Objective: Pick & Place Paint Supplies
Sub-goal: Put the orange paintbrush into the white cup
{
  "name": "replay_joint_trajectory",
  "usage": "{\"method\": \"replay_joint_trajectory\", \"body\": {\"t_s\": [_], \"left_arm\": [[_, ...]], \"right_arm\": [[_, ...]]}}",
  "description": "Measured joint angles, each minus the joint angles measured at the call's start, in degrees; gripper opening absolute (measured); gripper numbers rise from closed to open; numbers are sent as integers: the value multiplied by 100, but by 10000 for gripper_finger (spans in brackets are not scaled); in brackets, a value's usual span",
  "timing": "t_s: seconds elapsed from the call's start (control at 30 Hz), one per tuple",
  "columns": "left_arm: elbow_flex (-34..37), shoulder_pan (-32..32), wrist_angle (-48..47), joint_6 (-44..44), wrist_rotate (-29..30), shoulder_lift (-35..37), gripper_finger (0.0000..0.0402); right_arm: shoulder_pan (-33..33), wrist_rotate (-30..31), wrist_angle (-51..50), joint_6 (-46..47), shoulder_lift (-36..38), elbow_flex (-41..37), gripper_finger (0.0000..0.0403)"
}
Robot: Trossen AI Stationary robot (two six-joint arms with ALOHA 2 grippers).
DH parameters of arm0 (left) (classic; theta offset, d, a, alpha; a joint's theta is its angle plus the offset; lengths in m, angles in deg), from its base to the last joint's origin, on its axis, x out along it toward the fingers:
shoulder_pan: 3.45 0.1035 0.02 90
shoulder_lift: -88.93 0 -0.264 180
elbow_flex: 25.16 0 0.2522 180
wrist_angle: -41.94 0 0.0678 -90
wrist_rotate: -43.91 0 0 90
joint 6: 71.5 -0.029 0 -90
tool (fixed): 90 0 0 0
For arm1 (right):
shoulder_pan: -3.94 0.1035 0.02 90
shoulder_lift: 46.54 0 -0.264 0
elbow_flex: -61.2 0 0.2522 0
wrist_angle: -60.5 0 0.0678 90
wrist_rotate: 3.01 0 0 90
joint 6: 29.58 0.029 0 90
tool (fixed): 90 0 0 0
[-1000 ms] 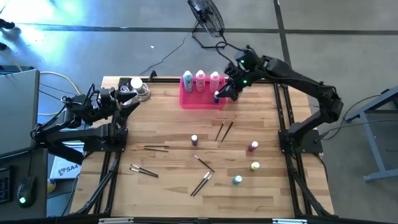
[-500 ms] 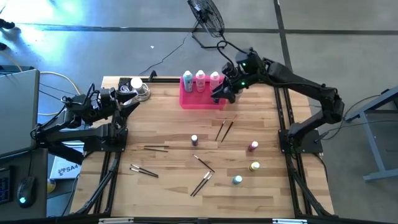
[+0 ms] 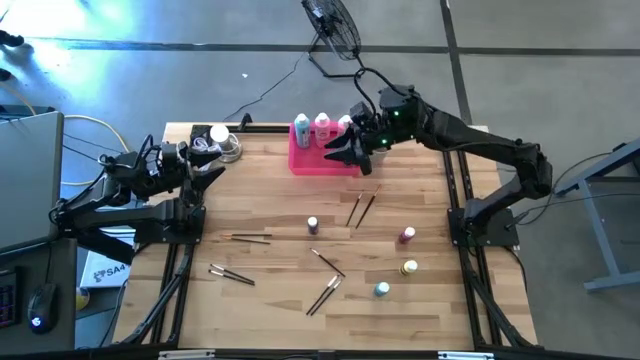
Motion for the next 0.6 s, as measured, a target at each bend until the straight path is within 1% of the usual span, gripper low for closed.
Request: {"method": "replay_joint_trajectory", "body": {"t_s": [0.07, 0.13, 0.23, 0.3, 0.47, 0.6], "left_arm": [[0, -1, -2, -18, 5, 0, 271], [0, 1, 0, -35, 43, 0, 271], [0, 0, -1, -49, 162, 0, 271], [0, -1, 0, -50, 292, 0, 271], [0, 0, -9, -50, 512, 0, 271], [0, 1, -11, -46, 605, 0, 271]], "right_arm": [[36, 328, -42, 194, 82, 0, 171], [40, 854, -254, 325, 230, 0, 164], [38, 1739, -780, 334, 536, 0, 148], [37, 2188, -1226, 334, 729, 0, 136], [186, 3033, -2064, 365, 1137, 0, 113], [404, 3557, -2510, 698, 1360, 0, 103]]}}
